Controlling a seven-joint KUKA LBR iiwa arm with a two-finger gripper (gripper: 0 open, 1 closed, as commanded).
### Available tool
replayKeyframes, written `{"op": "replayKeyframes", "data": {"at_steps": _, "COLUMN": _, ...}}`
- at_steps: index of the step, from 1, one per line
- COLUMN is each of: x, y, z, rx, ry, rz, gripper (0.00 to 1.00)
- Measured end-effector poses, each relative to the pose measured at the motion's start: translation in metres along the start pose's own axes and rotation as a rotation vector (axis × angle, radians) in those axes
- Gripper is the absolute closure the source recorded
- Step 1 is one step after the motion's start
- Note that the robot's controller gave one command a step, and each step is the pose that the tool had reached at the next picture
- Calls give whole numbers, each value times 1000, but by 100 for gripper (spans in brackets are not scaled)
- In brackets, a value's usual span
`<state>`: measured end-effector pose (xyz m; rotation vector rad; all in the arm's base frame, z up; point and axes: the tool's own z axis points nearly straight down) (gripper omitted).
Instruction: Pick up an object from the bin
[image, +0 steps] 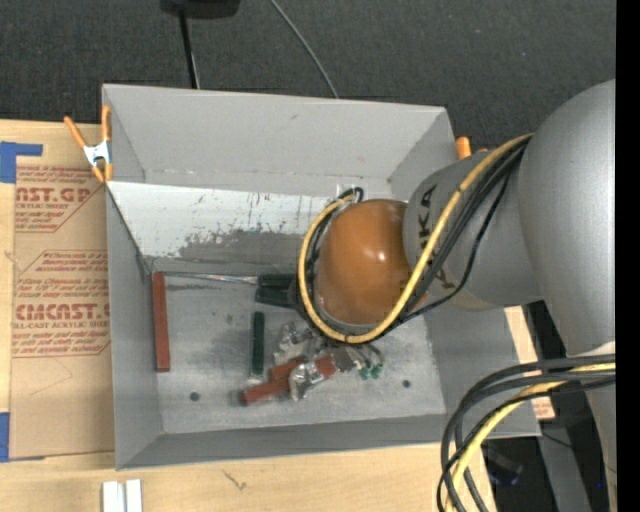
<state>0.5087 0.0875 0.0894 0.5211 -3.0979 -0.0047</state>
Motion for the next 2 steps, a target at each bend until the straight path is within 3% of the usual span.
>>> {"op": "replayKeyframes", "data": {"at_steps": 1, "x": 2, "y": 0, "z": -22, "rx": 1, "ry": 6, "rz": 1, "gripper": 100}}
{"op": "replayKeyframes", "data": {"at_steps": 2, "x": 0, "y": -1, "z": -41, "rx": 3, "ry": 0, "rz": 1, "gripper": 100}}
